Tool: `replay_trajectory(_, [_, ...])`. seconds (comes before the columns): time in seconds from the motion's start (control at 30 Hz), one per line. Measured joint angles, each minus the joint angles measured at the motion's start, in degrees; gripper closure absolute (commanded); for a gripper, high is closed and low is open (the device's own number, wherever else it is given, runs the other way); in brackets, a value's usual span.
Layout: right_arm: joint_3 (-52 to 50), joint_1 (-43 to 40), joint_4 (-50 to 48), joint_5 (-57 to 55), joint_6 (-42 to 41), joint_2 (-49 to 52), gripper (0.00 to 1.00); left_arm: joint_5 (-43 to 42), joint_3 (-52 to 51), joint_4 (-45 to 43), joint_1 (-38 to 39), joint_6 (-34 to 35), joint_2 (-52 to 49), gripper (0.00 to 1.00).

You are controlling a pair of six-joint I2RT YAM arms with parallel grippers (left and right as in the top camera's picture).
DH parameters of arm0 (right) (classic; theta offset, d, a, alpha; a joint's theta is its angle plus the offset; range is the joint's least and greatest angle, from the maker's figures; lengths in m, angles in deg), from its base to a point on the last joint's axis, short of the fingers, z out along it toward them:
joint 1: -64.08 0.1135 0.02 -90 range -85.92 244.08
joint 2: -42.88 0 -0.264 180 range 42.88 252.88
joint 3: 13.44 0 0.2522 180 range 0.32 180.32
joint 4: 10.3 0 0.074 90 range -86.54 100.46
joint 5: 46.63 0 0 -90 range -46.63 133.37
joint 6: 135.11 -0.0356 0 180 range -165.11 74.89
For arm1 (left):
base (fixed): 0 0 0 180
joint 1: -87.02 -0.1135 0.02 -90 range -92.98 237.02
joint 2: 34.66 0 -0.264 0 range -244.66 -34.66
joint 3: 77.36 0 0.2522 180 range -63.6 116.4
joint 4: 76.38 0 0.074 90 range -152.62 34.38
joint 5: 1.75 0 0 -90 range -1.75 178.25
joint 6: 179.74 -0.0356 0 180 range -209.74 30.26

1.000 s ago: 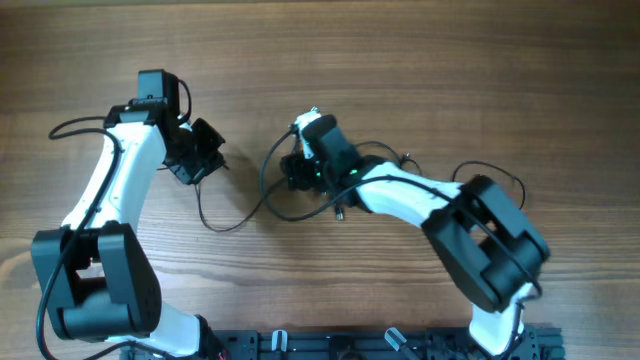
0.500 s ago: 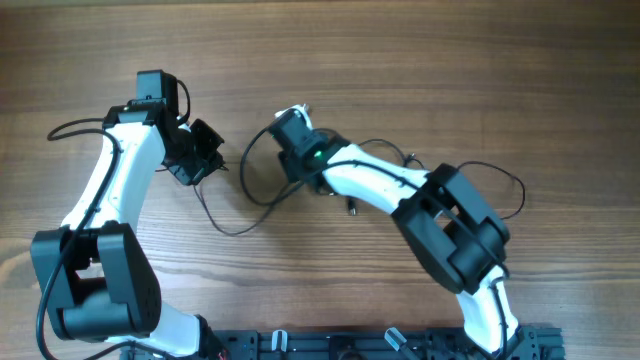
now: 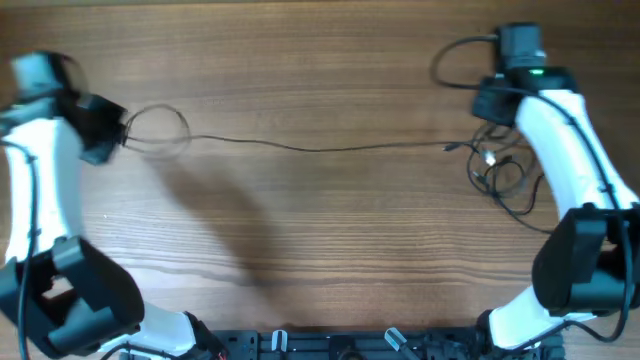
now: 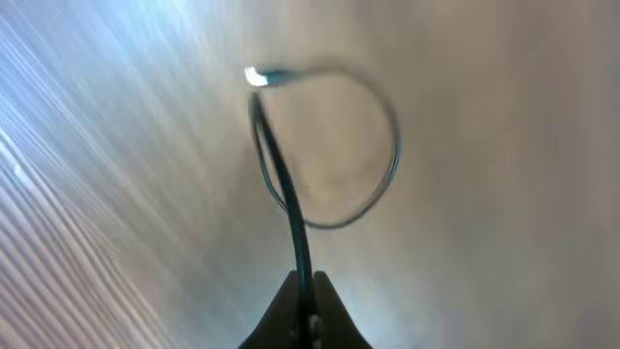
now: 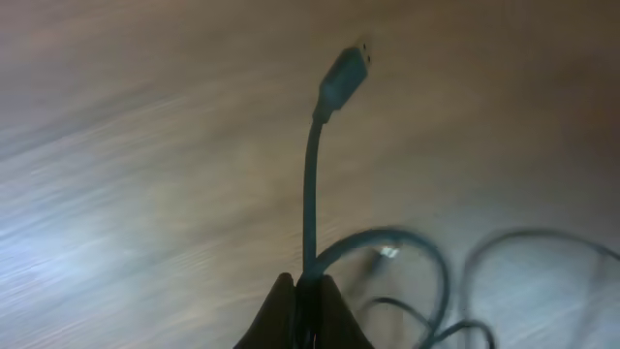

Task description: Untangle cables

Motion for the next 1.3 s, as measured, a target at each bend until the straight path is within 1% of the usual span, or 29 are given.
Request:
replay_trajectory(0.03, [-0.1, -2.3, 0.1, 1.1, -0.2, 0.0, 0.96, 0.1, 2.7, 0.2, -1.8, -0.5, 0.0, 0.96])
replay_trajectory(0.07, [-0.1, -2.6, 0.1, 1.4, -0.4, 0.0, 0.95, 0.1, 5.3, 0.5, -3.4, -1.1, 0.0, 0.96])
replay_trajectory(0.13, [-0.2, -8.3, -0.6, 5.9, -0.6, 0.0, 0.95, 1.1, 9.3, 0.4, -6.4, -1.7, 0.1, 0.96])
replay_trajectory(0.23, [-0.2, -13.7, -0.5, 13.2, 0.7, 0.0, 0.96, 1.4, 13.5, 0.3, -12.0, -2.4, 0.5, 0.96])
replay_trajectory(0.33, [-0.2, -13.5, 0.1, 16.4, 2.3, 0.0, 0.96, 2.1, 14.6, 0.1, -15.4, -2.6, 0.9, 0.96])
replay_trajectory(0.5, [-0.2, -6.5, 0.5, 27.3, 8.0, 0.0, 0.95, 1.1, 14.7, -0.6, -16.6, -4.4, 1.0, 0.96])
replay_trajectory(0.7, [0.5, 8.8, -0.8, 45.0, 19.6, 0.0, 0.96, -3.0, 14.7, -1.7, -16.5, -6.0, 1.0, 0.96])
replay_trajectory(0.8, [4.4, 14.4, -1.6, 48.6, 21.8, 0.0, 0.96, -4.0, 14.7, -1.6, -16.5, -6.4, 1.0, 0.96])
replay_trajectory(0.9, [8.9, 16.7, -3.7, 46.5, 18.8, 0.0, 0.95, -5.9, 14.7, -0.7, -16.5, -7.6, 1.0, 0.96])
replay_trajectory(1.0, [9.7, 16.9, -1.6, 38.7, 10.0, 0.0, 0.95, -12.6, 14.7, -1.2, -16.5, -12.3, 1.0, 0.96])
replay_trajectory(1.03, [9.0, 16.8, 0.0, 35.5, 6.3, 0.0, 0.93, -16.9, 14.7, -1.6, -16.5, -15.8, 1.0, 0.96])
replay_trajectory(1.1, [6.7, 16.6, 1.6, 31.3, 1.2, 0.0, 0.84, -23.7, 14.7, -2.5, -16.5, -21.0, 1.0, 0.96])
replay_trajectory(1.13, [4.8, 16.5, 1.8, 29.6, -1.0, 0.0, 0.73, -27.6, 14.7, -2.9, -16.4, -23.9, 1.0, 0.96])
replay_trajectory(1.17, [3.3, 16.5, 1.9, 28.7, -2.7, 0.0, 0.62, -30.1, 14.7, -3.0, -16.4, -25.9, 1.0, 0.96])
replay_trajectory(1.2, [-1.0, 16.7, 1.3, 27.2, -5.3, 0.0, 0.29, -33.1, 14.7, -3.0, -16.3, -29.9, 1.0, 0.96])
replay_trajectory(1.23, [-2.9, 16.7, 1.1, 26.7, -5.8, 0.0, 0.22, -37.0, 14.7, -3.1, -16.0, -31.4, 1.0, 0.96])
replay_trajectory(1.3, [-6.9, 16.8, -0.2, 25.9, -7.1, 0.0, 0.07, -39.6, 14.7, -3.6, -15.5, -34.3, 1.0, 0.96])
